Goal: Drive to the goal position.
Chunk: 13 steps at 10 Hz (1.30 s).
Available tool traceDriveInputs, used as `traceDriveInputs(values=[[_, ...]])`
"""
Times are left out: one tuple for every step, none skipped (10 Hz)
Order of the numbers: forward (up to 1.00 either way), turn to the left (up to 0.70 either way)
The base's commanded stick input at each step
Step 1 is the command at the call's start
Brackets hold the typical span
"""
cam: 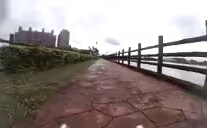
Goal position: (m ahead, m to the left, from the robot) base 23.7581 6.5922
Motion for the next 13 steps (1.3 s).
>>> traceDriveInputs(values=[[0.85, 0.01], [0.85, 0.01], [0.85, 0.01], [0.85, 0.00], [0.85, -0.06], [0.85, -0.21], [0.85, -0.32], [0.85, -0.30], [0.85, -0.18], [0.85, 0.01], [0.85, 0.01], [0.85, 0.01], [0.85, 0.01]])
